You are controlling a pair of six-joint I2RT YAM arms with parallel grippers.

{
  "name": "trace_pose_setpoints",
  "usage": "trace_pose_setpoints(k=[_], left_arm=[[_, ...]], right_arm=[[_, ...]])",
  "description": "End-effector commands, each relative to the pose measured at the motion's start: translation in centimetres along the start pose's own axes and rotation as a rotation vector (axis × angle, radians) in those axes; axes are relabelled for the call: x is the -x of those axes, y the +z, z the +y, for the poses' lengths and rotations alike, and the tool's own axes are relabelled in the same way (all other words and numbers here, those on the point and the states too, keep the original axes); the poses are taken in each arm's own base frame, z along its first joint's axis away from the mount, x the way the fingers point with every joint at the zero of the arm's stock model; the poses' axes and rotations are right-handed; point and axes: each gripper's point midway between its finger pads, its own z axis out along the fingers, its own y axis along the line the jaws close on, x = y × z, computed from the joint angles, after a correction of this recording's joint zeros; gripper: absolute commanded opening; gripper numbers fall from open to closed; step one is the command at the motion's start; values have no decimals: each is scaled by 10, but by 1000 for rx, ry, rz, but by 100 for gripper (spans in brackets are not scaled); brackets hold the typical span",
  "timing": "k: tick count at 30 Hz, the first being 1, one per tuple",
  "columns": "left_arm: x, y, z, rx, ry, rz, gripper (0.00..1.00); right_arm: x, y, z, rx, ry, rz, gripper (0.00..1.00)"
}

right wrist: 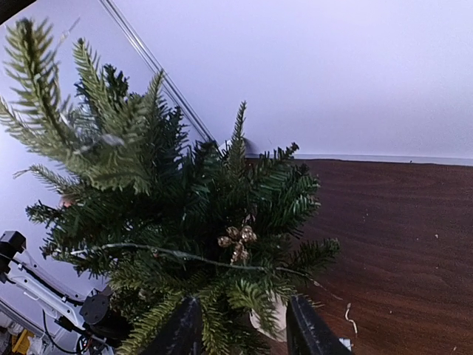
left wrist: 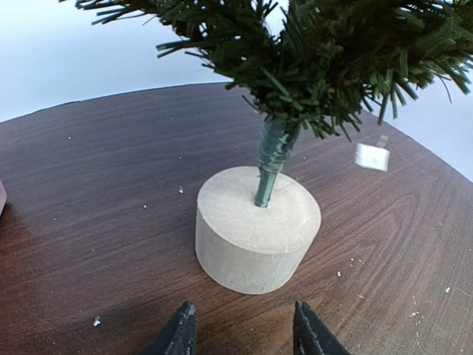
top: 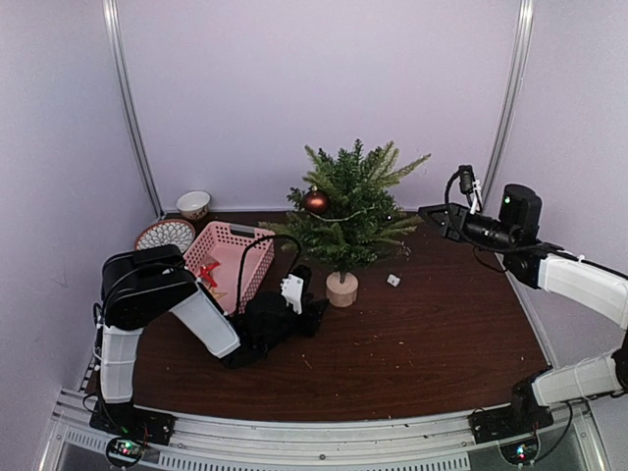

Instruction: Decorate the small christmas tree

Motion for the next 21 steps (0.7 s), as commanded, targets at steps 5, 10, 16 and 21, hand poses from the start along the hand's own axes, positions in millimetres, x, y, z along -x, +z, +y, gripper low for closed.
trace_pose_setpoints(k=[5,10,16,21], left_arm=[[28,-2,-9,-25,-18,-78,45],[32,-5,-6,-15,-17,-86,45],[37,-7,-4,-5,-23,-90,45],[40,-7,1,8,-43,-88,45]], right_arm=[[-20,-2,4,26,24,47,35],[-21,-3,18,65,9,54,11],[-28,-3,34,93,1,73,0],[-34,-8,44,88,-2,71,0]])
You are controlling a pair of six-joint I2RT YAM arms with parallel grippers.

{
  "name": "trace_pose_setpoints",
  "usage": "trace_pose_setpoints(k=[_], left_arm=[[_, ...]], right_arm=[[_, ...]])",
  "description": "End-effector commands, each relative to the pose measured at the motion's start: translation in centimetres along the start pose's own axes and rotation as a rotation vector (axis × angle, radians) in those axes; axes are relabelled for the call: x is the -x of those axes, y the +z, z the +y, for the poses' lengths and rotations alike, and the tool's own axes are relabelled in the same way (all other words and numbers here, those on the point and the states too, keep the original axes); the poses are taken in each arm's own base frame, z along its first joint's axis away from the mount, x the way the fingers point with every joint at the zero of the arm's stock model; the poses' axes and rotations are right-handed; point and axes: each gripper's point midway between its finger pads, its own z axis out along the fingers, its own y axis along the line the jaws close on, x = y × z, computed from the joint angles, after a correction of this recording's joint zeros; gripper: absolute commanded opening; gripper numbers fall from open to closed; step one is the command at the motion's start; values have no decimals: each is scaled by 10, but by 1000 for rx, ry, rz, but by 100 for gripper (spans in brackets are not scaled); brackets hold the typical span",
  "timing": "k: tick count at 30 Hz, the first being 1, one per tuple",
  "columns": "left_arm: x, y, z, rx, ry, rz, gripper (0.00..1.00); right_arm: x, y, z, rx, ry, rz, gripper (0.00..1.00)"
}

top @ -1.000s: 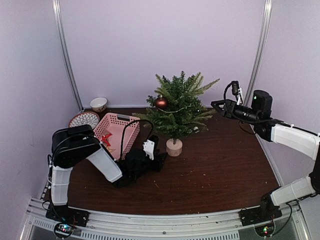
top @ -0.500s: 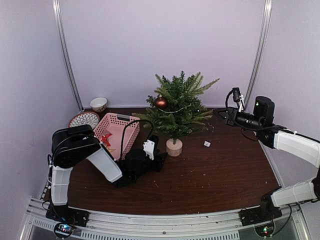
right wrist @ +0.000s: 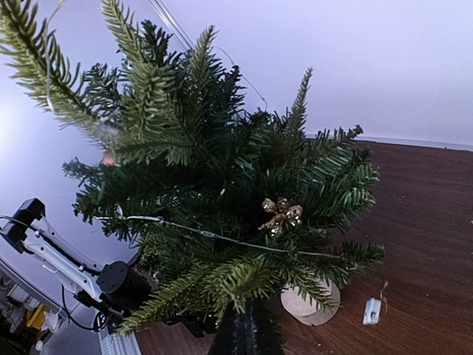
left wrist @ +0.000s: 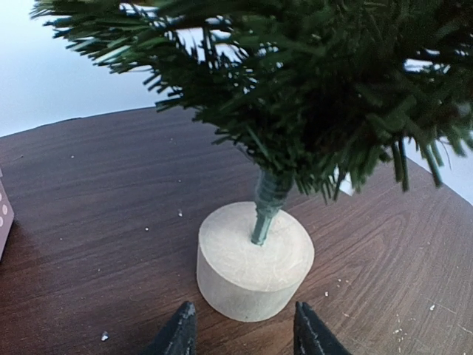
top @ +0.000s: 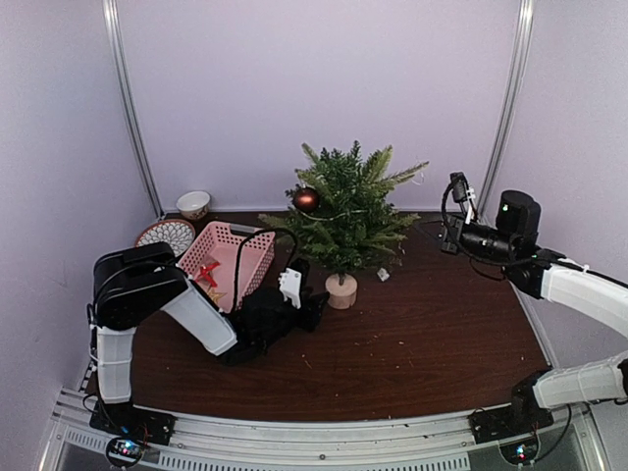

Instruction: Decorate the small christmas tree

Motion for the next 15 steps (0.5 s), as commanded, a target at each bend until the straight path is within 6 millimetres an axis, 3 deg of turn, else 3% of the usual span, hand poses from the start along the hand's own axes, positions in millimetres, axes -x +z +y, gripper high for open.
trace_pose_setpoints(k=[1,15], left_arm=[[19,-2,5,16,-28,-47,45],[33,2,18,19,-29,-31,45]], right_arm=[[-8,-5,11,-1,-3,-3,0],[-44,-7,41,25,4,33,3]])
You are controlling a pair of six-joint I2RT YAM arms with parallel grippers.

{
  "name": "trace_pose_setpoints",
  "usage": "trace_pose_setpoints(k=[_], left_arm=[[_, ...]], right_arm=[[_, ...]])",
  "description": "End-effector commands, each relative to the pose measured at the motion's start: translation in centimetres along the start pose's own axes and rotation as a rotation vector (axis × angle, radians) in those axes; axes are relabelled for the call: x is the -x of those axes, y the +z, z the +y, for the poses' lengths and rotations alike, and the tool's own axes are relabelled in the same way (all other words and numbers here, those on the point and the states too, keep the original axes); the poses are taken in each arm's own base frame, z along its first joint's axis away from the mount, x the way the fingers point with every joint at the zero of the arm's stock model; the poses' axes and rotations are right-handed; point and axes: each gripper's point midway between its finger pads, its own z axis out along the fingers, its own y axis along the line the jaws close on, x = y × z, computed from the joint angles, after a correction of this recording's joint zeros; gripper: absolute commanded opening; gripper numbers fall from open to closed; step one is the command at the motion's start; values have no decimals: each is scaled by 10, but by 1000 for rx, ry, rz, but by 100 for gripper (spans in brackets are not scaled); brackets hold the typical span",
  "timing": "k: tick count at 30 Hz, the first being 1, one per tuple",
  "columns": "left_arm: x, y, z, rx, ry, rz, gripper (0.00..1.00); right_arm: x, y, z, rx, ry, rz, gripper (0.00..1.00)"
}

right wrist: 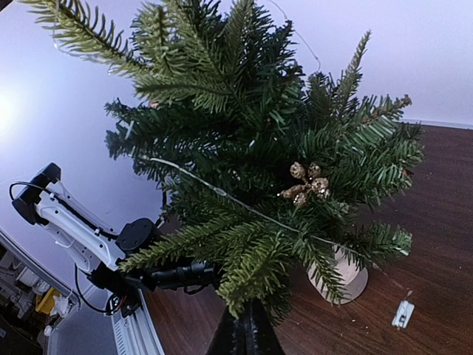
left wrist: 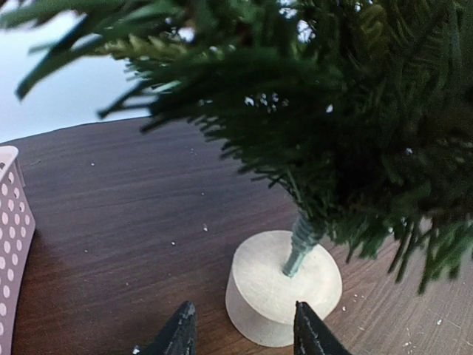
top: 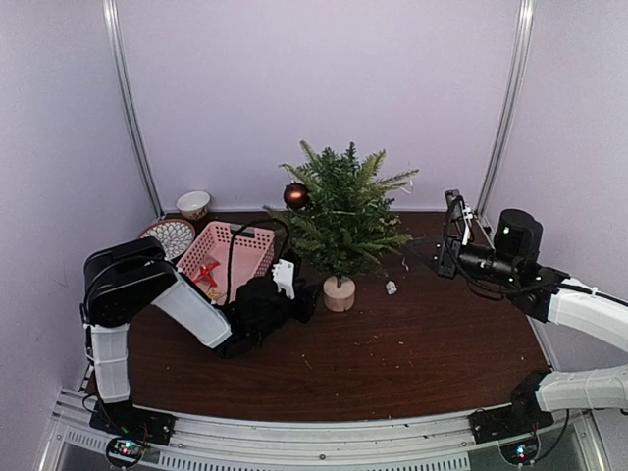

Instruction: Decorate the small christmas tree

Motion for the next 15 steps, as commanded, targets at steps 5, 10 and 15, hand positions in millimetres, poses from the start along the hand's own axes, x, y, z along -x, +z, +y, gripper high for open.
trace_pose_setpoints(k=[5,10,15], left_arm=[[17,9,-5,-42,-1,10,45],[16,14,-6,-50,14,28,45],[15,16,-7,-56,34,41,45]], right_arm=[[-12,9,15,10,-1,15,3],[-18,14,23,19,-9,27,3],[-26,11,26,8,-17,38,3]])
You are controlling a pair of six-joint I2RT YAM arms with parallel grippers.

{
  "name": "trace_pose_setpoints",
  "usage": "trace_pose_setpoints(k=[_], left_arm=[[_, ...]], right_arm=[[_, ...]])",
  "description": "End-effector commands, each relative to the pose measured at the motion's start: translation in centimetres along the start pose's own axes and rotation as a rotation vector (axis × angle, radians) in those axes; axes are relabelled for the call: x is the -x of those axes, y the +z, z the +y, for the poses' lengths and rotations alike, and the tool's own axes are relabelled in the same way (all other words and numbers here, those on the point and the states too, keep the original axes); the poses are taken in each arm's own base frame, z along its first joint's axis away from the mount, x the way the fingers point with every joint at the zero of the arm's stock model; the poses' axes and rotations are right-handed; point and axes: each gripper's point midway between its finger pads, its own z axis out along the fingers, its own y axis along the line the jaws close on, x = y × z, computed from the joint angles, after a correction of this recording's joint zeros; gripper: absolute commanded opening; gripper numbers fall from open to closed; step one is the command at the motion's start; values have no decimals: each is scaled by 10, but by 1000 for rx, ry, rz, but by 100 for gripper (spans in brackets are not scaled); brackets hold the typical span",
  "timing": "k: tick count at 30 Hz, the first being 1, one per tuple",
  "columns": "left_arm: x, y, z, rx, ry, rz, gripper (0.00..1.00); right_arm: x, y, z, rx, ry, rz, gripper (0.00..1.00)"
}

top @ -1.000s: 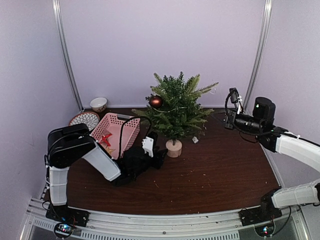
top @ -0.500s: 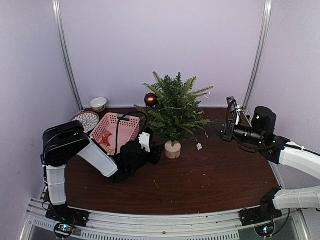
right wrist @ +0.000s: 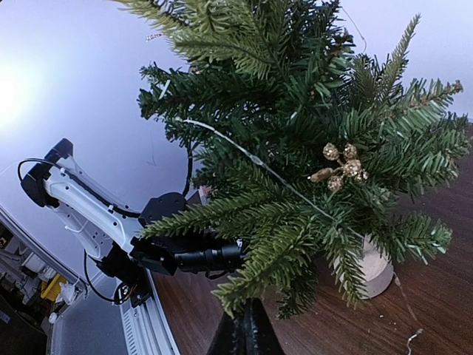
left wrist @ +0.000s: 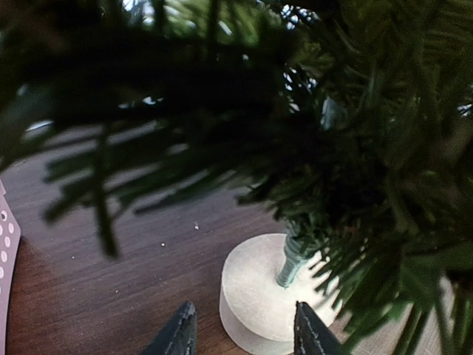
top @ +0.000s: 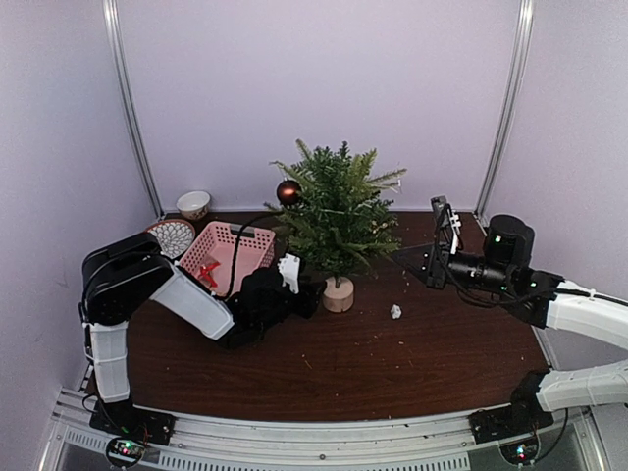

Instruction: Decorate the small christmas tree

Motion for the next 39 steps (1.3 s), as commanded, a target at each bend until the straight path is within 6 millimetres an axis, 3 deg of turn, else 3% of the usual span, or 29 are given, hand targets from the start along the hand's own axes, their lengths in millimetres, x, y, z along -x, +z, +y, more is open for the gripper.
trace_pose_setpoints(k=[1,8,13,18,21,27,31,35,39], left_arm=[[14,2,-5,-24,19,-21,45],[14,2,-3,-19,27,-22,45],[14,2,-1,-14,24,-24,46],[14,0,2,-10,17,-26,46],[13,-4,5,-5,10,-30,46],[9,-16,8,-12,-3,-40,50],[8,-26,8,-33,-13,-55,52],[5,-31,6,-55,-11,-49,53],[4,-35,-2,-82,-4,-58,53]], right_arm=[[-8,-3,-3,-41,-3,-1,2],[-20,-15,2,-41,10,2,2],[-26,-17,7,-31,0,16,9],[-21,-22,17,-20,-42,39,37],[-14,-33,19,-57,-79,39,48],[12,-62,25,-112,-147,-4,65],[36,-69,11,-167,-137,-66,70],[69,-59,-19,-229,-94,-140,69],[94,-35,-47,-249,-83,-143,63]])
